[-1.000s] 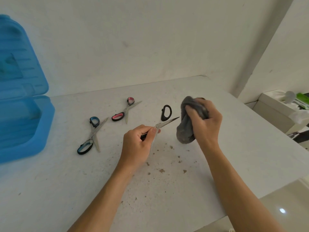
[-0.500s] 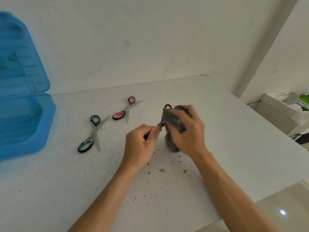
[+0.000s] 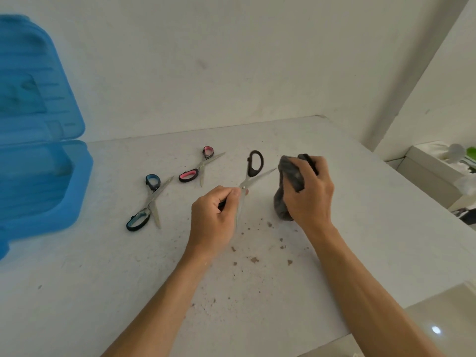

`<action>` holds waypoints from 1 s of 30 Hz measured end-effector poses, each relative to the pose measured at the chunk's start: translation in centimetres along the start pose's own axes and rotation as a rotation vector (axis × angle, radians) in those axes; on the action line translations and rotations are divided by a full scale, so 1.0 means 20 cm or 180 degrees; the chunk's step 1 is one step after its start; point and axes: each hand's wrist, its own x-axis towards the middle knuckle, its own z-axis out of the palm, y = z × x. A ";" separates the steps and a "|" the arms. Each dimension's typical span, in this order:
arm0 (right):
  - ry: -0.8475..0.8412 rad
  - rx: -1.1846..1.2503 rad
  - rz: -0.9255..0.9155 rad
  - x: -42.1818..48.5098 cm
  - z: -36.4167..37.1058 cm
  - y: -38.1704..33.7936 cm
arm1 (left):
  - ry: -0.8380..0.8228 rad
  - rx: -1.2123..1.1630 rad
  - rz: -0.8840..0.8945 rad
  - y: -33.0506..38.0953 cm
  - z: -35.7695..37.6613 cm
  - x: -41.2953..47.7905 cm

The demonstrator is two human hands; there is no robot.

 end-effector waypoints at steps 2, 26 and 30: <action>0.0142 0.0144 -0.0264 -0.04 0.00 -0.07 | 0.0084 -0.0055 -0.0137 0.01 0.00 0.01; -0.0188 0.2800 0.1907 0.06 -0.08 -0.09 | -0.0529 -0.1788 -0.1001 0.03 -0.04 0.02; -0.0660 0.2128 0.0983 0.01 -0.08 -0.14 | -0.0541 -0.1635 -0.1123 0.03 -0.03 0.03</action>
